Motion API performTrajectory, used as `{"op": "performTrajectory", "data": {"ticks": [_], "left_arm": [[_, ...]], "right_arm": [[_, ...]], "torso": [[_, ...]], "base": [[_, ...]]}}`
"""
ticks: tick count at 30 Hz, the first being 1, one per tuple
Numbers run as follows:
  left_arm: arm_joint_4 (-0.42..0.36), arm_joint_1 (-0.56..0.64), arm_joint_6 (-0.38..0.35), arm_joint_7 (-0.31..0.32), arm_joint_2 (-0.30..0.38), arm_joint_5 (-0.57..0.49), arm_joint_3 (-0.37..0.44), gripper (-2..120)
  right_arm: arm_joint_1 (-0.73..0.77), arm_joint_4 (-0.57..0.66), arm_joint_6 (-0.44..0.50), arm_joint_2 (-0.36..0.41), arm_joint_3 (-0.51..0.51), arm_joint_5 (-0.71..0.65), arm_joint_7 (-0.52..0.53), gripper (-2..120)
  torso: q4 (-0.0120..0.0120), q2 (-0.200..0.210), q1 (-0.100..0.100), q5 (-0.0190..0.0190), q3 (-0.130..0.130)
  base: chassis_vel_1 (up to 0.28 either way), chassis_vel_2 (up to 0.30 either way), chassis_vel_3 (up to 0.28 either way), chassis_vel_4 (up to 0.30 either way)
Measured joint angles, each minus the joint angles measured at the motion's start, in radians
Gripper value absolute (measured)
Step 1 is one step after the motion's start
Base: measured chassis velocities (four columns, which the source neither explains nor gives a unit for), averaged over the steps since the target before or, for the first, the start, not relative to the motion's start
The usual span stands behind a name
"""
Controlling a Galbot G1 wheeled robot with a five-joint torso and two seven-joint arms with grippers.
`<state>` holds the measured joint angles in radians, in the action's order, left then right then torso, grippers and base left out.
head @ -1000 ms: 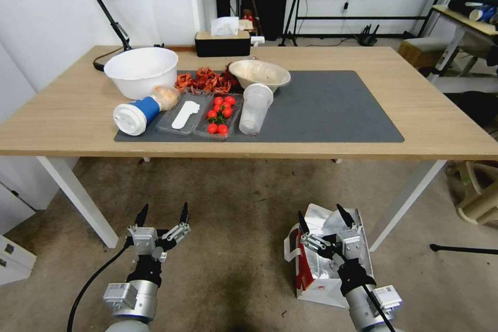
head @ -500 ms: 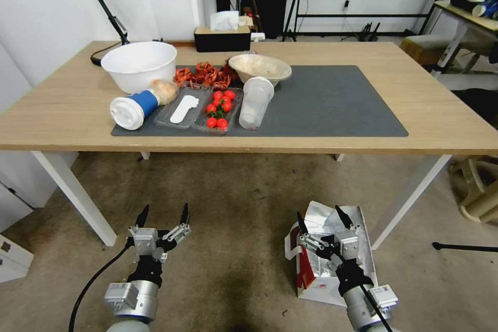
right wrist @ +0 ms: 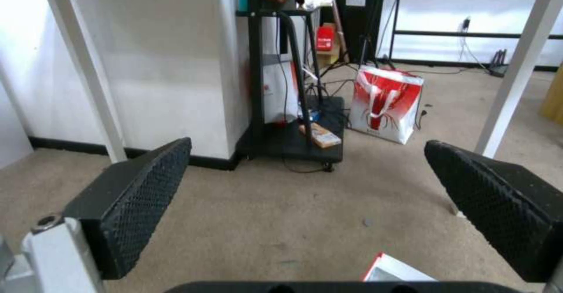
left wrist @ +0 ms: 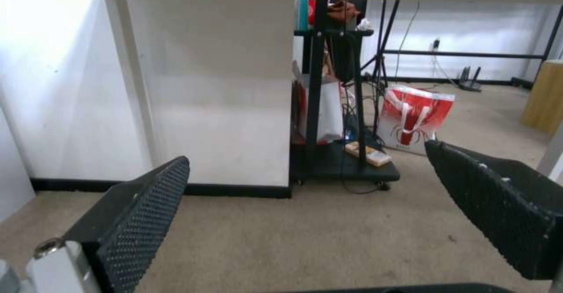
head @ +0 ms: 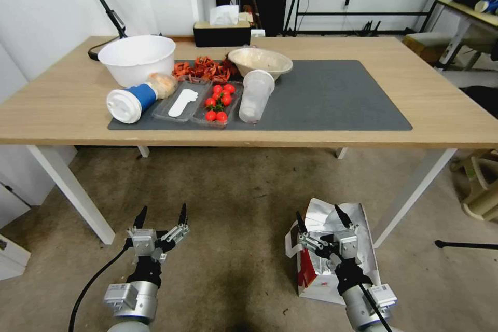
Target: Pick up the food delivery bag from the floor and place it on the table.
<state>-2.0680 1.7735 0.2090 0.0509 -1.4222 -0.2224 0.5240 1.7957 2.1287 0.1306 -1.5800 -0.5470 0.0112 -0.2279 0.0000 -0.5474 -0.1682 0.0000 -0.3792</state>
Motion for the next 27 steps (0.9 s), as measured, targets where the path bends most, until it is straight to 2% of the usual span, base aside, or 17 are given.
{"op": "performTrajectory", "data": {"ticks": [27], "left_arm": [[-0.007,0.007,0.007,0.005,-0.006,0.016,-0.007,100]], "right_arm": [[0.010,0.017,-0.015,0.000,0.000,0.005,0.002,100]], "torso": [[0.0000,0.118,0.043,0.0000,0.075]], "base": [[0.000,0.000,0.000,0.000]]}}
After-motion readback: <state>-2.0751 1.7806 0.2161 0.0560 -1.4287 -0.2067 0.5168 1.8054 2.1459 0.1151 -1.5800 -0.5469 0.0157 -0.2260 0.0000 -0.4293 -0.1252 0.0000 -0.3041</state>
